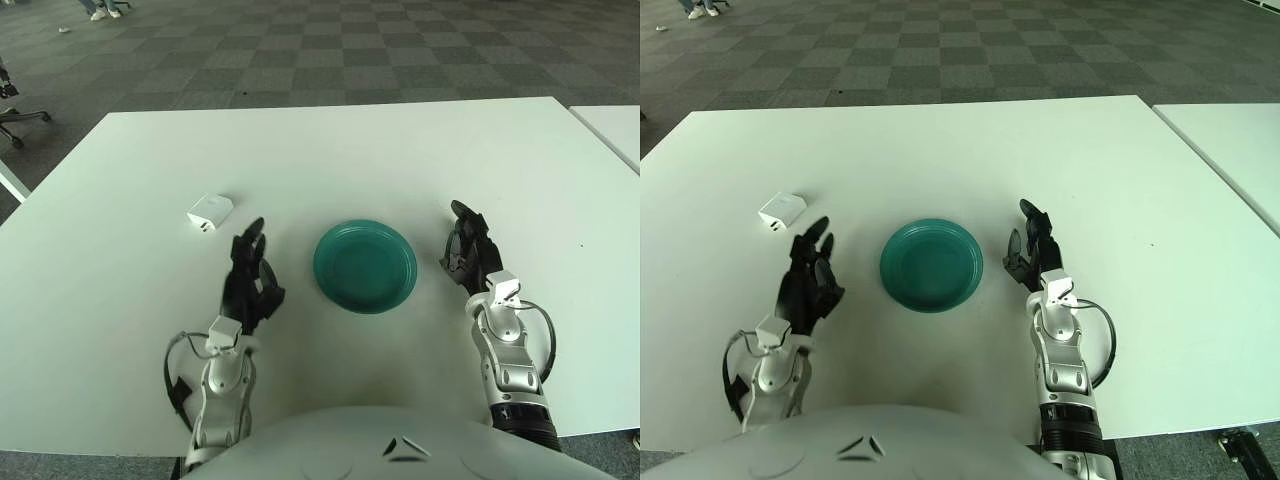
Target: Put the charger into the plate.
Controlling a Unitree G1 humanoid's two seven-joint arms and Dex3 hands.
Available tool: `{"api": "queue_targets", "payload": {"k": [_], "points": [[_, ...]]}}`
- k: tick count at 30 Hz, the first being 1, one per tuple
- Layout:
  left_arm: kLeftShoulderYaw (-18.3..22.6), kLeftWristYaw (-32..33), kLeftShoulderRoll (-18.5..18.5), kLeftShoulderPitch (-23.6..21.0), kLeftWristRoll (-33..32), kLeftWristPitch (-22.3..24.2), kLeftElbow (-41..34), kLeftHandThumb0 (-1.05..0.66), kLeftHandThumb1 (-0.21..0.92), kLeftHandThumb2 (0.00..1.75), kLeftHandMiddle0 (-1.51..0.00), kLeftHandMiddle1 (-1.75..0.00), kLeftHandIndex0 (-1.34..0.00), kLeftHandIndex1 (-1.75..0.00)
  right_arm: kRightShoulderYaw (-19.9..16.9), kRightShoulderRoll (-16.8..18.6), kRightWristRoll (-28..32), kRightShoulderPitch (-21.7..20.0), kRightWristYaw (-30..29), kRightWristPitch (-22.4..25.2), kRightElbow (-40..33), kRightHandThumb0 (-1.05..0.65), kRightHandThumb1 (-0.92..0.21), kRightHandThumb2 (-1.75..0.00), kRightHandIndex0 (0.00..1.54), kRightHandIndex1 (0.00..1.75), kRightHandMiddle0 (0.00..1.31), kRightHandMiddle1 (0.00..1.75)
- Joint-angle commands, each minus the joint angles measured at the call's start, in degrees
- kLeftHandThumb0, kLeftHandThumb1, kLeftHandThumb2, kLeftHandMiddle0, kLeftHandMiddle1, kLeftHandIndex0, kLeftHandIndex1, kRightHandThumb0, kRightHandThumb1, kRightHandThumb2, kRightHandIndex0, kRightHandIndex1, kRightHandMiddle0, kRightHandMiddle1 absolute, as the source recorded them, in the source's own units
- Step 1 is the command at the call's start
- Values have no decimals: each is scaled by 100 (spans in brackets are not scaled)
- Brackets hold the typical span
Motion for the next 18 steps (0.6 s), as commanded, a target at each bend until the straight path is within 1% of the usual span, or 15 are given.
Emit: {"api": "queue_targets", "payload": {"k": [1,3,6,10,12,16,18], "points": [[529,1374,745,-825,1850,142,-95,-85,92,97,-27,-1,0,-71,-49,-54,90,172,56,338,387,-96,-92,-87,6,0,0,47],[582,1655,943,-1032,2185,224,2,-86,92,95,-28,-2,0,-72,-54,-63,83,152,54,328,420,-96,-92,-87,6,0,0,47],[657,1714,1289,-1457,2095,205,486,-89,92,91,-30,-2,0,-74,-58,-77,74,120,56,286,496,-96,-92,-87,6,0,0,46],[656,1633,1494,-1876,1828,246,978,-90,92,82,-31,-2,0,-74,-86,-92,114,68,77,249,593,-97,-92,-87,6,0,0,47],[637,1600,1615,-2088,1730,254,1250,-91,92,75,-30,-2,0,-71,-99,-96,138,39,82,234,640,-97,-92,-87,7,1,0,48],[572,1596,1808,-2311,1639,227,1573,-91,92,68,-29,-1,0,-68,-104,-104,165,5,75,205,695,-97,-92,-86,8,1,0,48],[509,1541,2020,-2509,1718,273,1843,-94,92,66,-29,-1,0,-67,-97,-107,150,-10,61,210,699,-97,-92,-87,8,1,0,49]]}}
